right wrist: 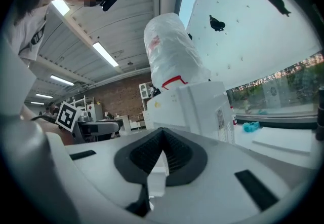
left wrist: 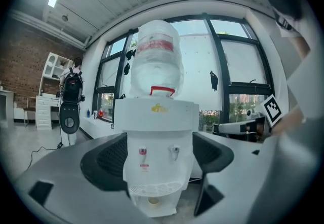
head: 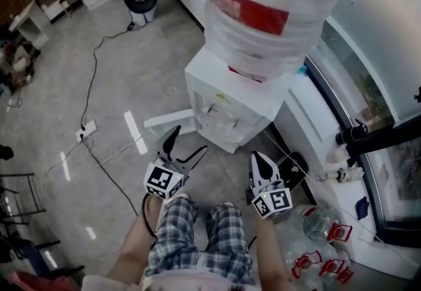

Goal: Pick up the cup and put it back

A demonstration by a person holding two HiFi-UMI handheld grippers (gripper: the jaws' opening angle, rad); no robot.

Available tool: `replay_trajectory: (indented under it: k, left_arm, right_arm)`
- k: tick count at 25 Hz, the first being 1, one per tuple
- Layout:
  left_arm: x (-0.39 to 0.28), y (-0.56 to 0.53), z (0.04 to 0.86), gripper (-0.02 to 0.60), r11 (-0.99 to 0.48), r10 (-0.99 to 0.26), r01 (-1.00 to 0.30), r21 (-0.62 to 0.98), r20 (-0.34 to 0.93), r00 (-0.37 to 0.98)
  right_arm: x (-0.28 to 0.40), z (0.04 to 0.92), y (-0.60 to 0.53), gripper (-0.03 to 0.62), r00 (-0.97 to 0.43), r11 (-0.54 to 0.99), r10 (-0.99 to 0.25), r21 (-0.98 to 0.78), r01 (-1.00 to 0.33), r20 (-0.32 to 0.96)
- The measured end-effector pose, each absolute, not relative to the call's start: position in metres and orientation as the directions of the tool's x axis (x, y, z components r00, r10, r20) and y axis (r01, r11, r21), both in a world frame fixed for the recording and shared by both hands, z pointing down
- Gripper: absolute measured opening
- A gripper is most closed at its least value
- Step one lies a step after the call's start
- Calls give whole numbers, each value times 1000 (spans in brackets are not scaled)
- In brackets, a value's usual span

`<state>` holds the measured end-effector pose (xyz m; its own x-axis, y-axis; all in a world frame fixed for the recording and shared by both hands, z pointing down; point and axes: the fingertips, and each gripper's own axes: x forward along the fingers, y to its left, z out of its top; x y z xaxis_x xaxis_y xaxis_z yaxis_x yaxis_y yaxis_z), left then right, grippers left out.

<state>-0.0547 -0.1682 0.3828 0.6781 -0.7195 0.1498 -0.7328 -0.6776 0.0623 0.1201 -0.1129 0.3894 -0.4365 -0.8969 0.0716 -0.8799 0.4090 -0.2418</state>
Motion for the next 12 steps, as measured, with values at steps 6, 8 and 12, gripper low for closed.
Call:
replay_trajectory:
  k: [6,8,12]
  left_arm:
    - [-53,-180,491,390,-703,-692,-710,53,178,699]
    - [-52,-182,527,390,-717,-678,-696,43,192,710]
    - [-49,-188,602,390,-730,-659,-681,58,203,724]
  right_arm:
    - [116,497,-125,17,-463,429,-878,-228,-874,124]
    - [115,530,-130,17,-458,423,-880,-229,-876,126]
    - [114,603,-138,17,-455,420,-879,-217,-881,145]
